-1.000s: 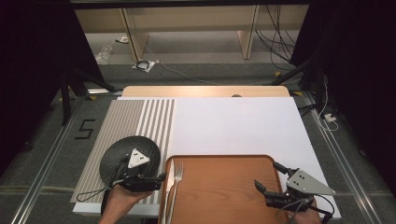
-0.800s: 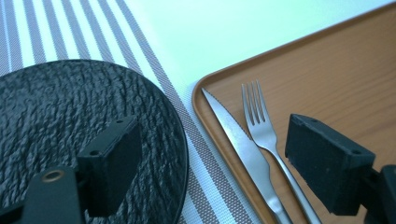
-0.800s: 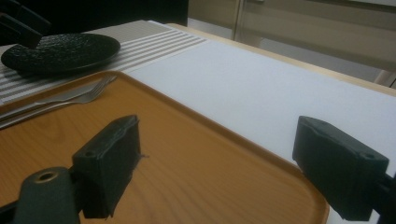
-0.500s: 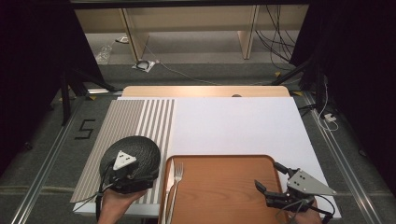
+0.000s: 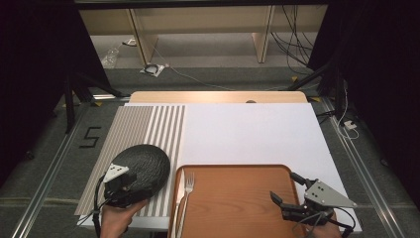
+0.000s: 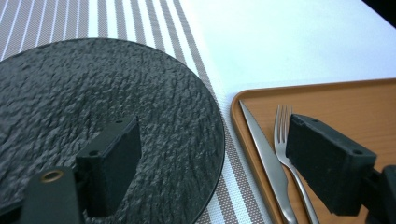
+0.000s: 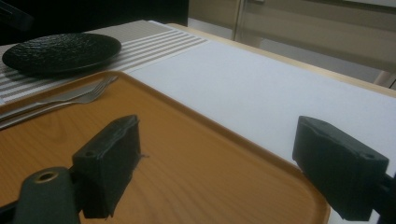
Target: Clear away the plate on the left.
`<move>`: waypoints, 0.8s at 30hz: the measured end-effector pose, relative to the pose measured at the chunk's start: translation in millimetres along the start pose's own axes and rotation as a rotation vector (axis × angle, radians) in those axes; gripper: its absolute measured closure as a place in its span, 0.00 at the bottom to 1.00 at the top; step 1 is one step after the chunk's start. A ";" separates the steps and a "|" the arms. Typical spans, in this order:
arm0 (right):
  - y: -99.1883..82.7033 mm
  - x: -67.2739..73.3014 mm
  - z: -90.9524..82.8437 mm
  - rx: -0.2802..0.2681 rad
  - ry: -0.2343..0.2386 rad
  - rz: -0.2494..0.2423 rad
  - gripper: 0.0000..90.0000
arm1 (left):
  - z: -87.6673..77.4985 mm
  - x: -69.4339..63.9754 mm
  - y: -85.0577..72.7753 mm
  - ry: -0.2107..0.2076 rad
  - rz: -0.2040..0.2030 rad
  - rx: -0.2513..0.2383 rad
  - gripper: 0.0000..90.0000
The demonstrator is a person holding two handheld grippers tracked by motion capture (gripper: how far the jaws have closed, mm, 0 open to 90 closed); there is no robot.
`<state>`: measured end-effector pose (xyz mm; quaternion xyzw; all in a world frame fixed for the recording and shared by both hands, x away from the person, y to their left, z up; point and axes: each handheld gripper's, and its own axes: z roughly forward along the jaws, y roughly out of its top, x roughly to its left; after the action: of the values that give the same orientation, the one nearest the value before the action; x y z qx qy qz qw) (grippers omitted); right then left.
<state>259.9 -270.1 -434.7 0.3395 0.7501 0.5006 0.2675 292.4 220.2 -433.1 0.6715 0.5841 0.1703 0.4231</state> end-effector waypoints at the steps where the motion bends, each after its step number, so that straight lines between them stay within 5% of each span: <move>1: 0.1 0.1 0.0 0.001 0.000 -0.001 0.18 | -0.3 1.5 -0.8 -0.002 -0.017 0.002 0.20; 24: 0.8 1.6 -0.2 0.001 -0.002 -0.008 0.18 | -17.3 31.1 -12.1 0.029 -0.271 -0.058 0.19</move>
<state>259.0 -268.8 -434.0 0.3370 0.7514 0.4988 0.2701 280.2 255.0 -440.5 0.5711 0.6705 0.1383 0.4530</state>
